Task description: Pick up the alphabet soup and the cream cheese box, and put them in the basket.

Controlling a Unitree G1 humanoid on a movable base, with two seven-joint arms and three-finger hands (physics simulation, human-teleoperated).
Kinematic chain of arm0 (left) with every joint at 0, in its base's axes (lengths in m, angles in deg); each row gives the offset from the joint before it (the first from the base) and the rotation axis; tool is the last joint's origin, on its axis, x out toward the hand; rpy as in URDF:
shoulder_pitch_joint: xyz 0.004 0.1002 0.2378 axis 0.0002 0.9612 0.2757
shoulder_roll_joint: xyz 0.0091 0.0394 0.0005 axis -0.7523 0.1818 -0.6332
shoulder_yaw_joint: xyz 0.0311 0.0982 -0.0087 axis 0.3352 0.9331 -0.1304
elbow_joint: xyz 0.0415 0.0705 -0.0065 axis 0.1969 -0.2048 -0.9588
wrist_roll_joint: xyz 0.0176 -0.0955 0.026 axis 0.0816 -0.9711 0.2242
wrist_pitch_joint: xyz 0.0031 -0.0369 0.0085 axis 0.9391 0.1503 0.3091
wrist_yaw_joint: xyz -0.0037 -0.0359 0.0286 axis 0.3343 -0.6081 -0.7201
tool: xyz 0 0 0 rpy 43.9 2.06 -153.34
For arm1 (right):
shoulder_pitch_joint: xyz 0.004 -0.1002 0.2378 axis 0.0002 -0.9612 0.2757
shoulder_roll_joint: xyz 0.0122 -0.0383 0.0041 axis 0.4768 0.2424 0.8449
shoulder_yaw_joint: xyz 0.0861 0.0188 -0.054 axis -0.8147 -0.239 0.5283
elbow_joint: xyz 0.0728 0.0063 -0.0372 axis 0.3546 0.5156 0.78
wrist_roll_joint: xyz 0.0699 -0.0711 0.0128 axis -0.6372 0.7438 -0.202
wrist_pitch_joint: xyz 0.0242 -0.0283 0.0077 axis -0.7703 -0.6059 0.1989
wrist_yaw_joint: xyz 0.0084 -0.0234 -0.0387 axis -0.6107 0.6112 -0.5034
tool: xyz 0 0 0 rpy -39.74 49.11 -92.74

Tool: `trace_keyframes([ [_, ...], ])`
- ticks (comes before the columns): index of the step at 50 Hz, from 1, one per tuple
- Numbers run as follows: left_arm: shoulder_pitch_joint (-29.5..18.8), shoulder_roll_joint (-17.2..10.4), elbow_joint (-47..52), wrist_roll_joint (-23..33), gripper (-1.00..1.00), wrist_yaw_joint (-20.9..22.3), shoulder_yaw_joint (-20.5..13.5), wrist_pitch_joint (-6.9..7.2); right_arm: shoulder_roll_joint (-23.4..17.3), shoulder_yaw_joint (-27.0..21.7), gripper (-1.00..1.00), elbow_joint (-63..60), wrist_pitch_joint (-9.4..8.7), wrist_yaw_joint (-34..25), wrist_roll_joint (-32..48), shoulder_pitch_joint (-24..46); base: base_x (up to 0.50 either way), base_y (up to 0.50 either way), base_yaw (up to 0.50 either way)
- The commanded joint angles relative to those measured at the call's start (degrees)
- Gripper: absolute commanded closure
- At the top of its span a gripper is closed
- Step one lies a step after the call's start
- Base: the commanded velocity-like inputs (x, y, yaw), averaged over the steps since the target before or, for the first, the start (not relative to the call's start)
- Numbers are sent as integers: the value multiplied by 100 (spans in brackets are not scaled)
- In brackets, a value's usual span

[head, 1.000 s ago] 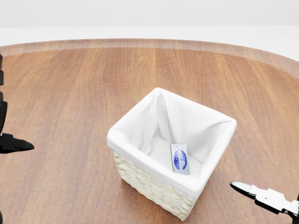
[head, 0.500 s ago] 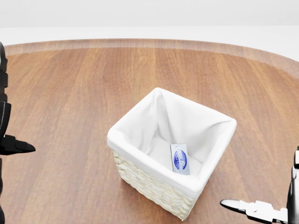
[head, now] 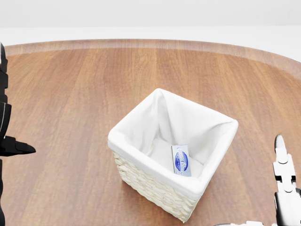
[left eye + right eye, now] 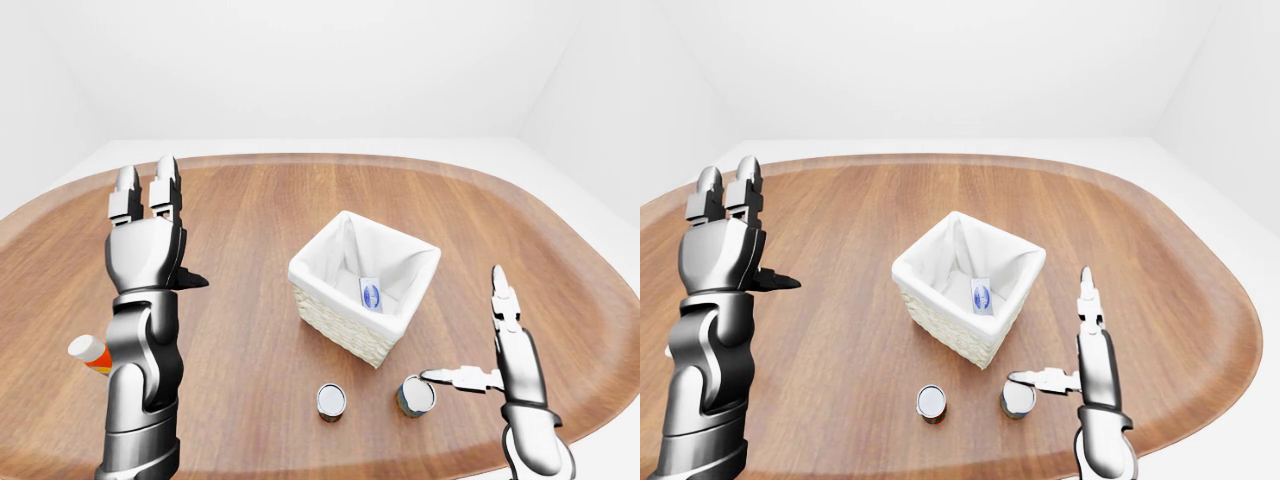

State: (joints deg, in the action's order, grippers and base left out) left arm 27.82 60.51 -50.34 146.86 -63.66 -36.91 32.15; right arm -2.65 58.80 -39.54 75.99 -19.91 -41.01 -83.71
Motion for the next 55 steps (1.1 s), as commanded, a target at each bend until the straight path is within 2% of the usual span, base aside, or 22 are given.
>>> trace_keyframes([
  [1,8,3,22,-8,-100,-9,-10,0,87,22,-100,-67,0,-285,126,-218,0,0,0],
  [17,25,3,56,-16,-100,-14,-18,0,83,177,-100,190,0,-344,431,-394,0,0,0],
  [41,34,15,142,11,-100,40,-35,0,-179,588,-100,1107,0,234,1046,-358,0,0,0],
  [55,25,7,121,-9,-100,27,-41,0,-305,826,-100,1185,0,459,1246,-437,0,0,0],
])
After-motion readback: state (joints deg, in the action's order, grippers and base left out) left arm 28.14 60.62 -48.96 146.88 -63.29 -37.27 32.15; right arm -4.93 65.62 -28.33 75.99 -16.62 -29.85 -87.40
